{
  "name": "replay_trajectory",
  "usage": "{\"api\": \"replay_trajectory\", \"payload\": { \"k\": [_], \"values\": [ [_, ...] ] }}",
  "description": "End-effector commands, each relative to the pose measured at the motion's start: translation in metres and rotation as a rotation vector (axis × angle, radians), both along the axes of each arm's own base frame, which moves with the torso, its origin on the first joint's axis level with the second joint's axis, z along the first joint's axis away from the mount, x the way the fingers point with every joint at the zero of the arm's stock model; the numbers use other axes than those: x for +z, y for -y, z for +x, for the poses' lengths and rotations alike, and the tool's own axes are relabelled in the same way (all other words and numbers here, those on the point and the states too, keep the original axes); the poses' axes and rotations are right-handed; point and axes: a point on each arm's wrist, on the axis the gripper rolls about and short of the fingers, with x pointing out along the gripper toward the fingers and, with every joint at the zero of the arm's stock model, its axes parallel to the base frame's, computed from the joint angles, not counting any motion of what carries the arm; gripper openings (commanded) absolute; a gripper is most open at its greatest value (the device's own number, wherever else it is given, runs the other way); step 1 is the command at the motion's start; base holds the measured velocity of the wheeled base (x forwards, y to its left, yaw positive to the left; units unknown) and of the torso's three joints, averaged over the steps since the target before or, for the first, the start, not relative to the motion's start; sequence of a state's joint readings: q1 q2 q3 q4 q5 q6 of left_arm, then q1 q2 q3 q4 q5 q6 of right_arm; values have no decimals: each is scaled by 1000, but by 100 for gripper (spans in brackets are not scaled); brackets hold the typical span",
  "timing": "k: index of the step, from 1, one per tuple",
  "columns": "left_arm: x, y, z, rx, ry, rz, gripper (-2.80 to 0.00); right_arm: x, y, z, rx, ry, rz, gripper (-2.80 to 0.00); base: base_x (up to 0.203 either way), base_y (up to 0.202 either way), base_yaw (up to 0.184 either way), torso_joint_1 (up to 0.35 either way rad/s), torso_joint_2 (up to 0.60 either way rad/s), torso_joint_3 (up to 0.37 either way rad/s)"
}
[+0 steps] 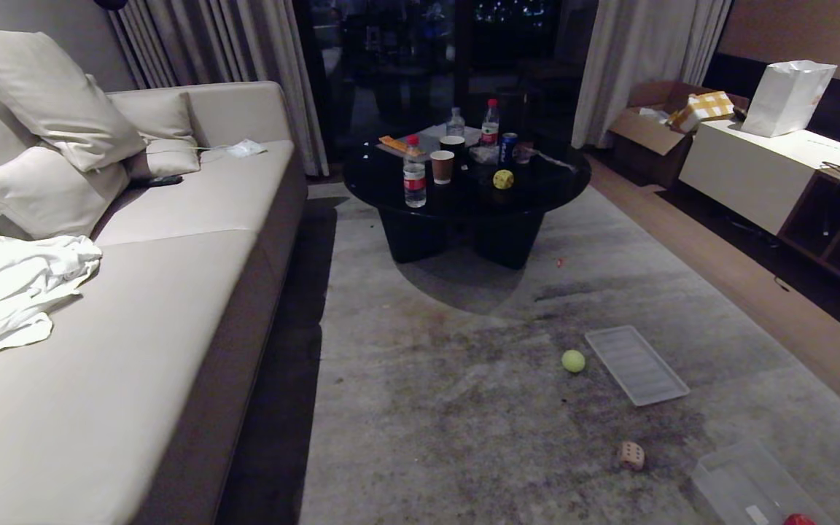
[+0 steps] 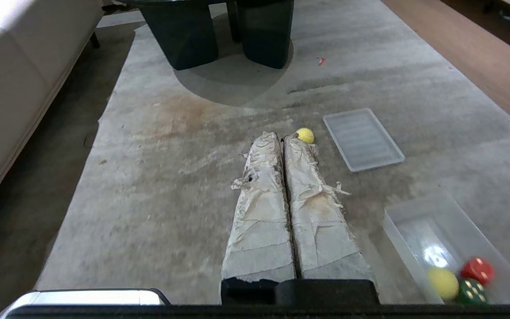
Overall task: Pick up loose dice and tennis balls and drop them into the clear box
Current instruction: Find toys out of the box
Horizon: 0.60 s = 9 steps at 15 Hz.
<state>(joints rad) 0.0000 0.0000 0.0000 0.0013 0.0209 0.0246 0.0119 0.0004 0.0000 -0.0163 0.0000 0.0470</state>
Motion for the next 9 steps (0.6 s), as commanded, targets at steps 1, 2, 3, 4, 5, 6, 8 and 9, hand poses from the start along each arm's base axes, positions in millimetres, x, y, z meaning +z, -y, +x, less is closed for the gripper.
{"api": "replay_trajectory", "payload": {
  "k": [1, 2, 3, 4, 5, 6, 8, 9],
  "values": [
    [0, 0, 0, 1, -3, 0, -280, -1, 0, 0, 0, -5, 0, -280, 188, 0, -1, -2, 6, 7],
    [0, 0, 0, 1, -3, 0, -280, -1, 0, 0, 0, -5, 0, -280, 188, 0, -1, 7, -1, 7],
    [0, 0, 0, 1, -3, 0, -280, -1, 0, 0, 0, -7, 0, -280, 184, 0, 4, -3, 2, 7],
    [0, 0, 0, 1, -3, 0, -280, -1, 0, 0, -1, -5, 0, -280, 191, 0, -1, 3, 3, -2],
    [0, 0, 0, 1, -2, 0, -280, -1, 0, 0, 0, -6, 0, -280, 183, 0, -2, 6, 7, -1],
    [0, 0, 0, 1, -2, -2, -280, -1, 0, 0, 0, -6, 0, -280, 183, 0, 0, 4, 2, 2],
    [0, 0, 0, 1, -2, -1, -280, -1, 0, 0, -1, -5, 1, -280, 185, 0, 0, 3, 2, 0],
    [0, 0, 0, 1, -2, 0, -280, -1, 0, 0, -1, -5, 0, -280, 181, 0, -2, 7, 2, 7]
  ]
}}
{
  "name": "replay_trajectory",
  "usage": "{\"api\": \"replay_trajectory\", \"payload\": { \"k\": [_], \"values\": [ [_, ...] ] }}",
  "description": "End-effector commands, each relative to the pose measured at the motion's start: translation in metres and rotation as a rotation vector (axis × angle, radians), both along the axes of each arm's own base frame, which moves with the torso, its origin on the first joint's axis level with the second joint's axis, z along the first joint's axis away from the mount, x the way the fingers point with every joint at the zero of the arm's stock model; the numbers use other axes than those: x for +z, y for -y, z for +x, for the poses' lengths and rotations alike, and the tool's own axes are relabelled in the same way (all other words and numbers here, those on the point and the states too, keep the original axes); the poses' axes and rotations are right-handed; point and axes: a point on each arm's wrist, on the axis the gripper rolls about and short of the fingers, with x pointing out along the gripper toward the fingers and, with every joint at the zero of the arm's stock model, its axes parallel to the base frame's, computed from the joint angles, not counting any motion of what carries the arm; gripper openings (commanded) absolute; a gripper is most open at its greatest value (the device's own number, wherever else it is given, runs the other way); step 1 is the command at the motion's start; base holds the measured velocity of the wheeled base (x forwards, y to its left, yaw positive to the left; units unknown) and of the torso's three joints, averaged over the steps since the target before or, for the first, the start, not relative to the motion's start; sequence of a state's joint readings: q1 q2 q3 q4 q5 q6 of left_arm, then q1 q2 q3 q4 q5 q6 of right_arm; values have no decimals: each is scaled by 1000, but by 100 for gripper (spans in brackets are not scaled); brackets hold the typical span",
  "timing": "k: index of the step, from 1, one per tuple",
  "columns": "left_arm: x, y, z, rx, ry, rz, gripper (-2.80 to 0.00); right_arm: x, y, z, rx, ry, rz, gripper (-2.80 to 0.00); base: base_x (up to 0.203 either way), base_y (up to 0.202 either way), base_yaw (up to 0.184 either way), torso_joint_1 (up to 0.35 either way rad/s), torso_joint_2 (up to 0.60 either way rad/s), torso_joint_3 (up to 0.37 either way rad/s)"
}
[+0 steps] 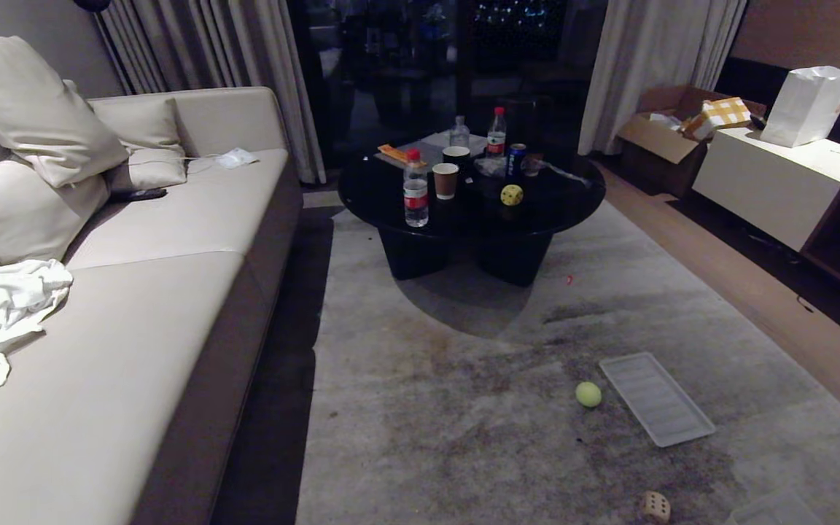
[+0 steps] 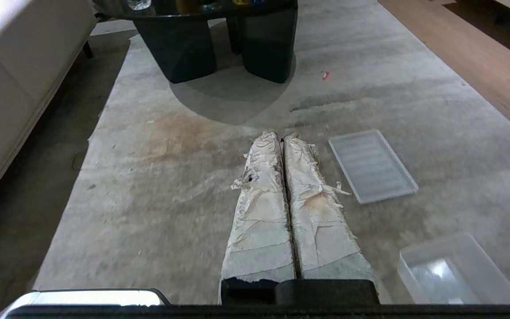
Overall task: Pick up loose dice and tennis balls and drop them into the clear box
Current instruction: Find toys out of the box
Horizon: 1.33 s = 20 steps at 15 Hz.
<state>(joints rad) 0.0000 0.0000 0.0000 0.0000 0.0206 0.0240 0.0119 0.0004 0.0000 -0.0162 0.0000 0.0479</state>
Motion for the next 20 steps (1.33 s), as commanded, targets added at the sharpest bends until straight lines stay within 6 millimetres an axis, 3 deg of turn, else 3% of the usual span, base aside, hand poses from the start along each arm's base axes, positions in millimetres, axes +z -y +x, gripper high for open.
{"api": "replay_trajectory", "payload": {
  "k": [1, 5, 20],
  "values": [
    [0, 0, 0, 1, -3, 2, -280, -1, 0, 0, -1, -5, 0, -280, 183, 0, 0, 6, 2, 2],
    [-1, 0, 0, 1, -5, -3, -280, -1, 0, 0, -1, -5, 0, -280, 176, 0, 0, 3, 2, 3],
    [-1, 0, 0, 2, -5, -4, -280, -1, 0, 0, -1, -7, 0, -280, 0, 0, 0, 0, 0, 0]
  ]
}}
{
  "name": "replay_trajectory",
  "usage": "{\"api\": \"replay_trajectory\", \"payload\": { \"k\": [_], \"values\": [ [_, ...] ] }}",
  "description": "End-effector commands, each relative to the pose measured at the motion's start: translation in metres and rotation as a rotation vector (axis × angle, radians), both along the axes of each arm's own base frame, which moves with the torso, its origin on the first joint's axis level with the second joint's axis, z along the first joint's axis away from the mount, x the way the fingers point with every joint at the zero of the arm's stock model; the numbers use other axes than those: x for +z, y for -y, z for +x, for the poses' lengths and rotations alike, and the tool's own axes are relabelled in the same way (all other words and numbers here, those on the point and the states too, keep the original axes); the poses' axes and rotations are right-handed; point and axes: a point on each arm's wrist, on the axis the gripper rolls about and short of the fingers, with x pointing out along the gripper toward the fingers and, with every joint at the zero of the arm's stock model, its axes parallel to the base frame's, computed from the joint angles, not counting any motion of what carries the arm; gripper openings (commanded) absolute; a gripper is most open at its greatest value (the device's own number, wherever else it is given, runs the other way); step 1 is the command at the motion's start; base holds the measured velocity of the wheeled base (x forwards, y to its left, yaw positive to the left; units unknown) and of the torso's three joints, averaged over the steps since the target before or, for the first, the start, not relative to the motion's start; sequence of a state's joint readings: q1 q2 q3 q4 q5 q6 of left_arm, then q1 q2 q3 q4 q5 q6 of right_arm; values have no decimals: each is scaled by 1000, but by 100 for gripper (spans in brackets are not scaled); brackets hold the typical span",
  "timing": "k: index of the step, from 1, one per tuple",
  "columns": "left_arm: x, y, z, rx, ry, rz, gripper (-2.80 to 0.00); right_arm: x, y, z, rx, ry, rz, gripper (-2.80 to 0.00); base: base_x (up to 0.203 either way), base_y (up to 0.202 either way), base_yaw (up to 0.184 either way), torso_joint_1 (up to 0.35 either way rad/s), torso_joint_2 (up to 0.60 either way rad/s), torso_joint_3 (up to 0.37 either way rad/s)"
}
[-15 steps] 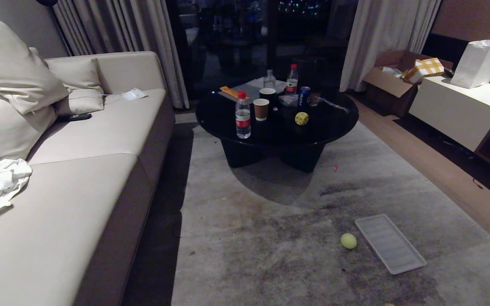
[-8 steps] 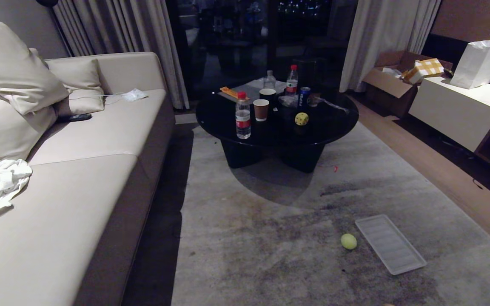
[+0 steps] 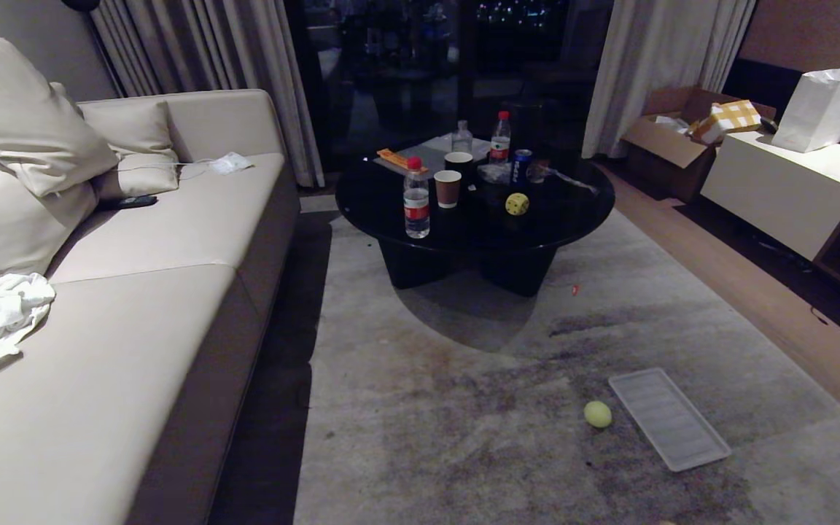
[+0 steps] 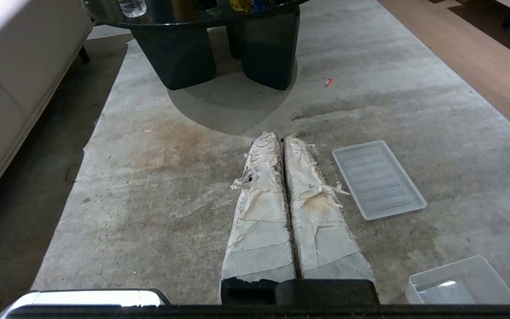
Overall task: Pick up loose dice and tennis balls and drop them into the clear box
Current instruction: Find toys out of the box
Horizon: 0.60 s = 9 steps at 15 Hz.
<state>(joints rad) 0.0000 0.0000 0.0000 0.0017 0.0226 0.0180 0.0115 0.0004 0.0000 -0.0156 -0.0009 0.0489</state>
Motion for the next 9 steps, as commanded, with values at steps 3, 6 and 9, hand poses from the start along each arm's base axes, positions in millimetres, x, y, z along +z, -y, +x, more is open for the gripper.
{"api": "replay_trajectory", "payload": {
  "k": [3, 6, 9],
  "values": [
    [0, 0, 0, 0, -3, 0, -280, -1, 0, 0, 0, -6, -1, -280, 0, 0, 0, 0, 0, 0],
    [0, 0, 0, -1, -3, -1, -280, -1, 0, 0, -1, -6, 0, -280, 0, 0, 0, 0, 0, 0],
    [0, 0, 0, -1, -3, 0, -280, -1, 0, 0, 0, -6, 0, -280, 0, 0, 0, 0, 0, 0]
  ]
}}
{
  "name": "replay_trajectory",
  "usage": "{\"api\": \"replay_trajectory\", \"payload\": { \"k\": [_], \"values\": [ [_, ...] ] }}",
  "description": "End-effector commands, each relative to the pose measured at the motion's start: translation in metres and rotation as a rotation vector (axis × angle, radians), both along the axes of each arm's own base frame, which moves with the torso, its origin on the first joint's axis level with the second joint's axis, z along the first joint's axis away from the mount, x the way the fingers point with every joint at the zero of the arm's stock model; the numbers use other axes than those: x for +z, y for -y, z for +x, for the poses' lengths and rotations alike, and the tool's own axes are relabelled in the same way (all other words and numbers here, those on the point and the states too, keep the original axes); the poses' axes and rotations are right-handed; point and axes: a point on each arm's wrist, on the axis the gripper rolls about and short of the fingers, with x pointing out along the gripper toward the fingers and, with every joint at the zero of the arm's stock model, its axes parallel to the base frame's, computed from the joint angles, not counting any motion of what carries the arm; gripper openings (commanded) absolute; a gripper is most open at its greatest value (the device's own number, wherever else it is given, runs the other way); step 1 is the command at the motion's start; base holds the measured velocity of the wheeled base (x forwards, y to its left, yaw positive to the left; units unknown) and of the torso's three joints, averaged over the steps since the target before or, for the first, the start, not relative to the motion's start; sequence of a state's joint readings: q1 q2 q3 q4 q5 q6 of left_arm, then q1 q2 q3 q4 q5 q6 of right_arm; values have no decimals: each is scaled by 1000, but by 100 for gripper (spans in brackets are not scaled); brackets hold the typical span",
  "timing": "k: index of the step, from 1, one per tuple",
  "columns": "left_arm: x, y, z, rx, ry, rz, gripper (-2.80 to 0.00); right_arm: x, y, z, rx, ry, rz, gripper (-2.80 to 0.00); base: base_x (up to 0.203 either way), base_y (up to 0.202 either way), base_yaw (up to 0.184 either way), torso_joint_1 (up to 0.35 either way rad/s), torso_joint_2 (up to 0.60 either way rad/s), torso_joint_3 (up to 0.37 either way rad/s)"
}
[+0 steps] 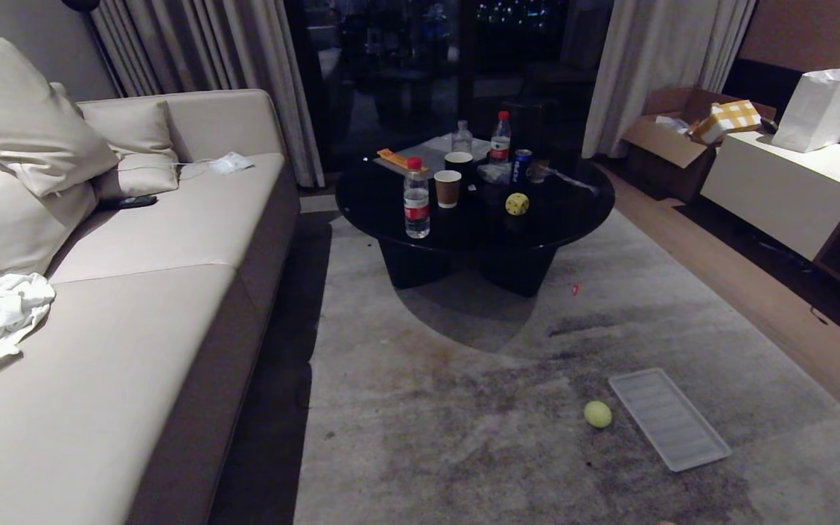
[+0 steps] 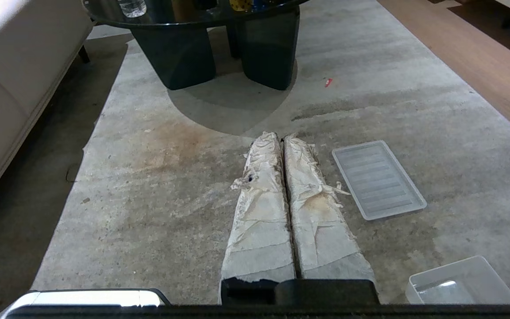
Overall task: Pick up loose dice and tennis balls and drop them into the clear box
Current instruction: Find toys out of the box
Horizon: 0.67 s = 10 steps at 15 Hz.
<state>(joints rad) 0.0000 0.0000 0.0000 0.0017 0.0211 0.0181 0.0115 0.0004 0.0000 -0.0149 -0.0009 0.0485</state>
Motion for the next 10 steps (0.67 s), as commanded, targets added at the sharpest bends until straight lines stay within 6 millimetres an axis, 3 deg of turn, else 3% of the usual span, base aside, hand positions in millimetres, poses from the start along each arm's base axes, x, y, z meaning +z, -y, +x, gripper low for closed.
{"api": "replay_trajectory", "payload": {
  "k": [1, 10],
  "values": [
    [0, 0, 0, 0, -3, 0, -280, -1, 0, 0, 1, -5, 1, -280, 0, 0, 0, 0, 0, 0],
    [0, 0, 0, 1, -3, 0, -280, -1, 0, 0, 2, -4, 1, -280, 0, 0, 0, 0, 0, 0]
  ]
}}
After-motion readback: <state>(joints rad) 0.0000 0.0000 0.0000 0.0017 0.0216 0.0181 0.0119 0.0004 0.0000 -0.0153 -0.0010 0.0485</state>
